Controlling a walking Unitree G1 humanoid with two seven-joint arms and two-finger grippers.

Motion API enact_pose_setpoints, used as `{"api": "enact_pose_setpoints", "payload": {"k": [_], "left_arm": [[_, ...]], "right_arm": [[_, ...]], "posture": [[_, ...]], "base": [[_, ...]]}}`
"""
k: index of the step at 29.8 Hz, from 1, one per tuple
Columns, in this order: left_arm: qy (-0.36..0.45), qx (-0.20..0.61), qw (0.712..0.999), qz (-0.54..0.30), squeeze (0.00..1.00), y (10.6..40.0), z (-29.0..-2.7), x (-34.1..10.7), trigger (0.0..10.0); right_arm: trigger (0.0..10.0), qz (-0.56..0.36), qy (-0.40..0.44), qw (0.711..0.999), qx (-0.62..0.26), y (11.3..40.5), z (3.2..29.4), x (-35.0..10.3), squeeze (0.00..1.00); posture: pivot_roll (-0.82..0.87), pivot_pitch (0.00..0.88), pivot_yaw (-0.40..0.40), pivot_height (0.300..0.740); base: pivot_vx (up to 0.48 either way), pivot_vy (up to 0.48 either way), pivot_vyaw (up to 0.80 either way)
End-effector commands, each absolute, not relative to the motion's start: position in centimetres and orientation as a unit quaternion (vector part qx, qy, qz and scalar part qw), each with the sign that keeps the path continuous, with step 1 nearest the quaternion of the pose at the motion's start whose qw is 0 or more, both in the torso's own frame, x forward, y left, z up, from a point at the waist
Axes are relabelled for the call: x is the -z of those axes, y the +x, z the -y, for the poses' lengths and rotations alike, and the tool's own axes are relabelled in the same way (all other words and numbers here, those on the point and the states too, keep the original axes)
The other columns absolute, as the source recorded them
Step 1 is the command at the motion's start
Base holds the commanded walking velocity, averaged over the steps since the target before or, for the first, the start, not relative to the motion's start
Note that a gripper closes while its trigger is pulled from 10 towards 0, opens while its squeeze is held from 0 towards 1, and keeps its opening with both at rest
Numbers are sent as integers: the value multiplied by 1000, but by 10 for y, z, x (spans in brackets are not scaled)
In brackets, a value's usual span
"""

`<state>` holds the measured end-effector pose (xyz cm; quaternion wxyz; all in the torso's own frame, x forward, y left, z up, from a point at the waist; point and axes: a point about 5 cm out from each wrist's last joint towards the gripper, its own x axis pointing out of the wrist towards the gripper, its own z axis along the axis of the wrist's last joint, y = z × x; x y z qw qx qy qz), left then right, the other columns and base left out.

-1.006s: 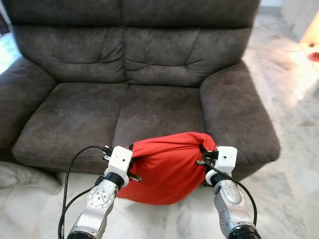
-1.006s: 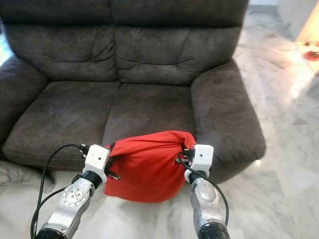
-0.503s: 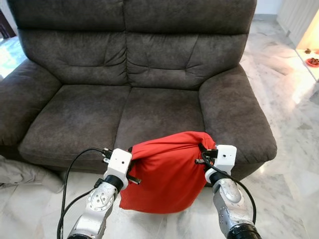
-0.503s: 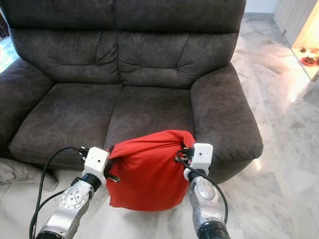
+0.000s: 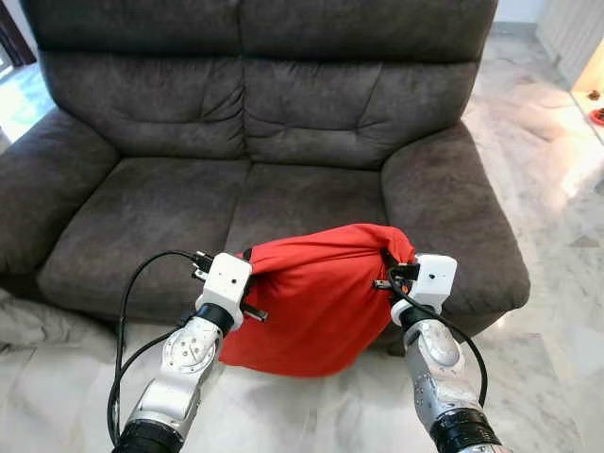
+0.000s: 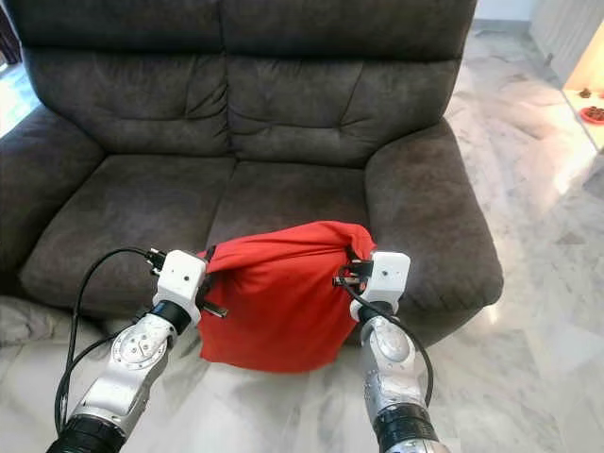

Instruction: Move the pillow to the sofa from floor

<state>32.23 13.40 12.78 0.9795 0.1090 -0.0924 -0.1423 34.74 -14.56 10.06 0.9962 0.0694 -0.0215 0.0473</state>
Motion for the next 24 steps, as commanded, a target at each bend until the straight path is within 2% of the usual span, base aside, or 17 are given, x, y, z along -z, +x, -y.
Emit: {"api": "enact_pose_setpoints", "payload": {"k": [1, 12, 24], "left_arm": [[107, 59, 982, 141, 0, 325, -170, -154, 10000], [104, 49, 981, 156, 0, 326, -176, -167, 10000], [127, 41, 970, 202, 0, 337, -190, -213, 10000]], "right_arm": [[10000, 69, 92, 992, 57, 347, 188, -116, 0], [10000, 103, 90, 990, 36, 354, 178, -136, 0], [10000, 183, 109, 976, 50, 367, 186, -186, 0]], "posture": [[109, 161, 47, 740], [114, 155, 46, 740], [106, 149, 51, 740]], "base": [[345, 0, 0], [362, 0, 0], [375, 0, 0]]}}
